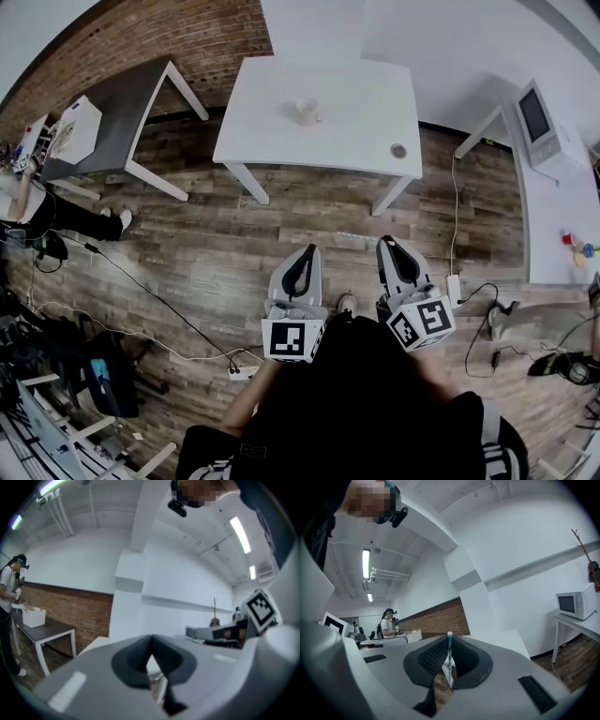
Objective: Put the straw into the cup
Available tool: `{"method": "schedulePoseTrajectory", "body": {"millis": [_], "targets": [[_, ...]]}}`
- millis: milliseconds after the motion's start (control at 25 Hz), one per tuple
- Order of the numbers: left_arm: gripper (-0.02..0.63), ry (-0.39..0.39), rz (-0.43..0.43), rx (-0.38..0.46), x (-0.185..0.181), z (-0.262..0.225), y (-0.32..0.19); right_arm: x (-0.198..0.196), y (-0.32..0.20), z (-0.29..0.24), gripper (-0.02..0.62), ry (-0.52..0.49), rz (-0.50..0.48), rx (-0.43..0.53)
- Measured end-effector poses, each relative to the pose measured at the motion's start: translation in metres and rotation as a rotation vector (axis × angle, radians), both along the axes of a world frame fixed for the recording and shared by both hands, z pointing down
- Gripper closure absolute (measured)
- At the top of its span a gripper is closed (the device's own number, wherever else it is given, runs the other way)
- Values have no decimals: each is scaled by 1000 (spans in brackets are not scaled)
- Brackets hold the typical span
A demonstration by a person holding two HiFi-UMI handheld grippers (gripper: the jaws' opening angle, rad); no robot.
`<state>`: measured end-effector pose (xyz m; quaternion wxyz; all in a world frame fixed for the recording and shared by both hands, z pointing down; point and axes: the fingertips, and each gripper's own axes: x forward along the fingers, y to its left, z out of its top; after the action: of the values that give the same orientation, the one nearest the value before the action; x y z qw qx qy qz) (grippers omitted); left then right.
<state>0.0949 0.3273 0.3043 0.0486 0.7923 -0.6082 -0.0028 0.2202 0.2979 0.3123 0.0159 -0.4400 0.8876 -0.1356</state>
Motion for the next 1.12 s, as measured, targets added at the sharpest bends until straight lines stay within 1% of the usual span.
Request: {"method": "schedulePoseTrajectory", "body": {"millis": [160, 280, 400, 520, 800, 920, 1120], "targets": [[601, -34, -1, -20, 19, 4, 2, 20, -1, 4, 571, 0, -6, -12], [601, -30, -13, -21, 32, 2, 5, 33, -4, 6, 571, 2, -18, -10], [601, -53, -20, -32, 42, 7, 9, 42, -7, 7, 571, -3, -31, -1], [601, -39, -41, -35, 45, 5, 10, 46, -10, 8, 571, -14, -37, -6], [601, -27, -63, -44, 31, 10, -13, 33, -30, 12, 571, -9, -42, -14], [601, -19, -53, -16, 19, 7, -34, 19, -45, 12, 571, 1, -36, -8], [601, 5, -25, -19, -3, 9, -68, -2, -69, 14, 571, 18, -11, -18]]}}
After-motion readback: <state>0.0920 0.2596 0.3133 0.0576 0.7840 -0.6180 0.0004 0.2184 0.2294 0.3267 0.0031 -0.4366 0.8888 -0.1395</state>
